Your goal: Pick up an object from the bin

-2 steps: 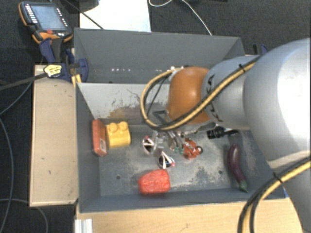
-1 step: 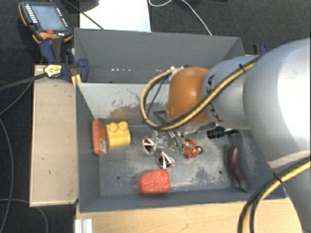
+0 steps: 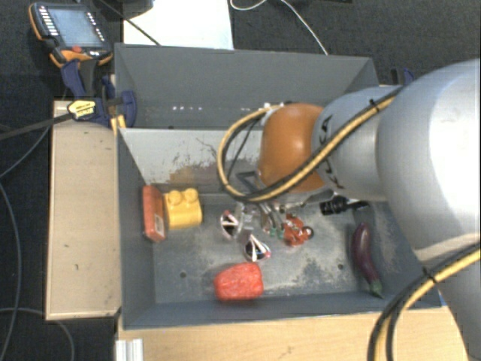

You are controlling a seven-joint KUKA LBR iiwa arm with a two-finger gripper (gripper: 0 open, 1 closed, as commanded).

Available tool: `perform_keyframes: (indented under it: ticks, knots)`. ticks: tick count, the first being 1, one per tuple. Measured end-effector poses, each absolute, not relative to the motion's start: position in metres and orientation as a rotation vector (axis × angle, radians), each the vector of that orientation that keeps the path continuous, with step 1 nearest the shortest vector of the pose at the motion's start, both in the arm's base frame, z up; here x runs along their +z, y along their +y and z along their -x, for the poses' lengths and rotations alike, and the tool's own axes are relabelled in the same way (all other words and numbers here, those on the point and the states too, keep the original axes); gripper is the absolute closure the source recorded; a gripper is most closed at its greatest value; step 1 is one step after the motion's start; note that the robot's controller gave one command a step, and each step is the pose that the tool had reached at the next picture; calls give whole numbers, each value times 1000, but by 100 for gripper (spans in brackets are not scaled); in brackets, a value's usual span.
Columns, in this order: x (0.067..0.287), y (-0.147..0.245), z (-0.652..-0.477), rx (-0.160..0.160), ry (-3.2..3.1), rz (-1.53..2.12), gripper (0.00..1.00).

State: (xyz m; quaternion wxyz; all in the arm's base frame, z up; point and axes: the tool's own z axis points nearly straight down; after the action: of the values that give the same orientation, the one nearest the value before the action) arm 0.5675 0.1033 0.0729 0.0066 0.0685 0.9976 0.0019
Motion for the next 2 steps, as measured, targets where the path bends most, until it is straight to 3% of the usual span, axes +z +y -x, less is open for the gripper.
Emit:
perform_keyframes:
  ticks: [2]
  knots:
    - [73, 103, -567, 6, 3121, -214, 100]
